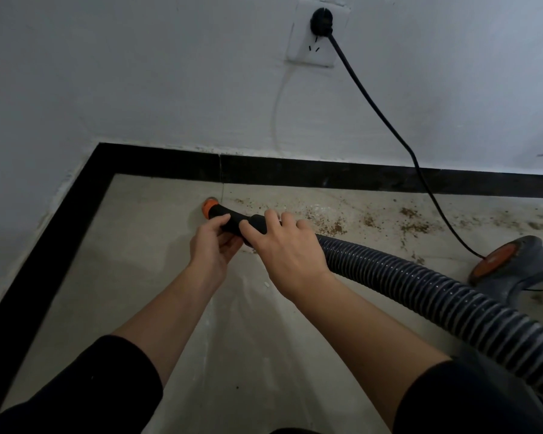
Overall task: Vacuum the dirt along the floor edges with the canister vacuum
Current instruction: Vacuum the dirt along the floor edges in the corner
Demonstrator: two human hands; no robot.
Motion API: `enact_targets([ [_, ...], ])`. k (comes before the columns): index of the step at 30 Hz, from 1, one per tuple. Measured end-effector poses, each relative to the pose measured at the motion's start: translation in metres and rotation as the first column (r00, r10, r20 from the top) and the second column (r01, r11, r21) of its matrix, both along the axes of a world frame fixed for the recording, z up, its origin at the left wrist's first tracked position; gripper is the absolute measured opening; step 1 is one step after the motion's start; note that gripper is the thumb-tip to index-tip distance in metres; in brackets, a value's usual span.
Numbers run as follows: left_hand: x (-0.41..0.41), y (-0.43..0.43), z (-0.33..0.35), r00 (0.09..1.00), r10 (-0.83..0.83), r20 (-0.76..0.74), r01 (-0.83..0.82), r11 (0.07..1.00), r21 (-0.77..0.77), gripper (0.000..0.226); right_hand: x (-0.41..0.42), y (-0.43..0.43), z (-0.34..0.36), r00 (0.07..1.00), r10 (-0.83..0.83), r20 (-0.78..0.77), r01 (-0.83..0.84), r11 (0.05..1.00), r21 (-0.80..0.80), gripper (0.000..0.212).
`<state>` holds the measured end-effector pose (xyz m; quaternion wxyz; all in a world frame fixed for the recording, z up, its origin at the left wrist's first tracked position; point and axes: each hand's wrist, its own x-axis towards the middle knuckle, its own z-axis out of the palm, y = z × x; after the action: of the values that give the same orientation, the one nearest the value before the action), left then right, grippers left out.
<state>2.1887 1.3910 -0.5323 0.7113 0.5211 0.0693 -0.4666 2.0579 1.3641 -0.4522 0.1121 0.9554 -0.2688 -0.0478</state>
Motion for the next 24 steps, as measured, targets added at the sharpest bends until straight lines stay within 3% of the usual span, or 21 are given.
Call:
enact_targets([
  [16, -0.013, -0.012, 0.003, 0.998, -0.066, 0.006, 0.067, 0.998, -0.015, 0.035, -0.012, -0.007, 0.002, 0.998, -0.041, -0.037, 0.042, 0.999, 0.020, 0.081],
  [24, -0.027, -0.017, 0.006, 0.996, -0.084, 0.000, 0.084, 0.996, -0.010, 0.035, -0.026, -0.009, 0.005, 0.998, -0.057, -0.032, 0.057, 0.998, 0.017, 0.073],
])
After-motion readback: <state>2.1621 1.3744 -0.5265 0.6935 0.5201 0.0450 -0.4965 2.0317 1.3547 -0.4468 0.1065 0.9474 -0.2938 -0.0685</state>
